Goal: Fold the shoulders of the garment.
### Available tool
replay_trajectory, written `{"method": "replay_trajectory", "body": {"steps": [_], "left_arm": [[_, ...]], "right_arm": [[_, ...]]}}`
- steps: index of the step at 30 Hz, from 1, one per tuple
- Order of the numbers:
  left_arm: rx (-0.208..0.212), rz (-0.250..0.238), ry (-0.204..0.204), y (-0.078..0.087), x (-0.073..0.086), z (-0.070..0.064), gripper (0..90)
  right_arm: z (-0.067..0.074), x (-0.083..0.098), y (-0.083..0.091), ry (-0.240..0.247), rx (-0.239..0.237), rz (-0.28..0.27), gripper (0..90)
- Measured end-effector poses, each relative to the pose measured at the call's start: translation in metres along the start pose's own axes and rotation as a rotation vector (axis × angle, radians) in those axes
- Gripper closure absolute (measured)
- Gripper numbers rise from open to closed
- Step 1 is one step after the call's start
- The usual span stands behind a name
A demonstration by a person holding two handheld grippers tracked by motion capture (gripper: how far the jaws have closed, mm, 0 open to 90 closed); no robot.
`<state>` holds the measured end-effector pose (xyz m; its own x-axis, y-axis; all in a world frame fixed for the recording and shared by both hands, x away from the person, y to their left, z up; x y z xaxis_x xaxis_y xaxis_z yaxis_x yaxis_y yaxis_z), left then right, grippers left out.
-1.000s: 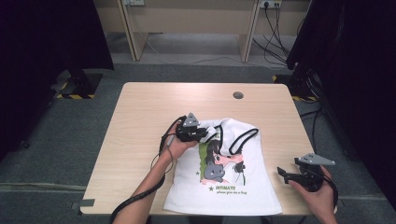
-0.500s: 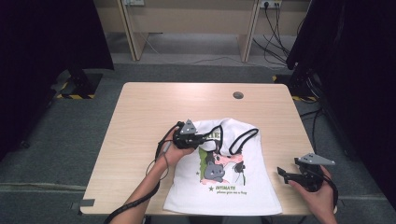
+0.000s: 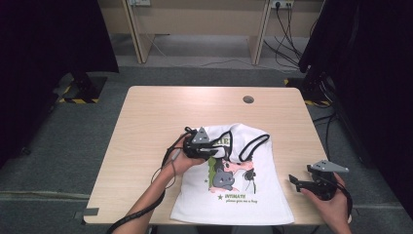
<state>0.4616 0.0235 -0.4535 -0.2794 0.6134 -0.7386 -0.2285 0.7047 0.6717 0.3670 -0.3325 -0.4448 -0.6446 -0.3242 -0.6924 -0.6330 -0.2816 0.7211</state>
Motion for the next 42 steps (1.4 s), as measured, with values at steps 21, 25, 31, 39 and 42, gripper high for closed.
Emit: {"method": "replay_trajectory", "body": {"steps": [21, 25, 31, 39, 42], "left_arm": [[-0.053, 0.007, -0.026, -0.001, -0.013, 0.005, 58.3], [-0.041, 0.008, -0.015, -0.01, -0.017, 0.01, 55.8], [0.007, 0.046, -0.041, -0.014, -0.017, 0.008, 69.7], [0.031, 0.033, -0.081, 0.0, -0.009, -0.004, 82.2], [0.016, 0.017, -0.089, 0.009, -0.006, -0.007, 81.8]], "right_arm": [[0.001, 0.0, -0.001, 0.003, 0.0, 0.011, 16.3], [0.001, 0.0, -0.001, 0.004, -0.001, 0.012, 16.3], [0.001, 0.0, 0.0, 0.005, -0.002, 0.009, 16.4], [0.001, 0.0, 0.0, 0.006, -0.002, 0.009, 16.4], [0.001, 0.0, -0.001, 0.004, -0.002, 0.012, 16.4]]}}
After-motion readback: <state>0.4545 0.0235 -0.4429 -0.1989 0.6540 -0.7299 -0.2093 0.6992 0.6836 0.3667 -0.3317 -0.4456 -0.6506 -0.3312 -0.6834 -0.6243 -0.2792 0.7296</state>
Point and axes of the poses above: each handheld gripper's, and its own axes: y roughly backward along the jaws, x roughly out of its underside, z roughly to its left, the point moved 5 cm from there along -y, roughly forward along the jaws, and after that the axes turned 1 degree about x, right-handed, at the moved point
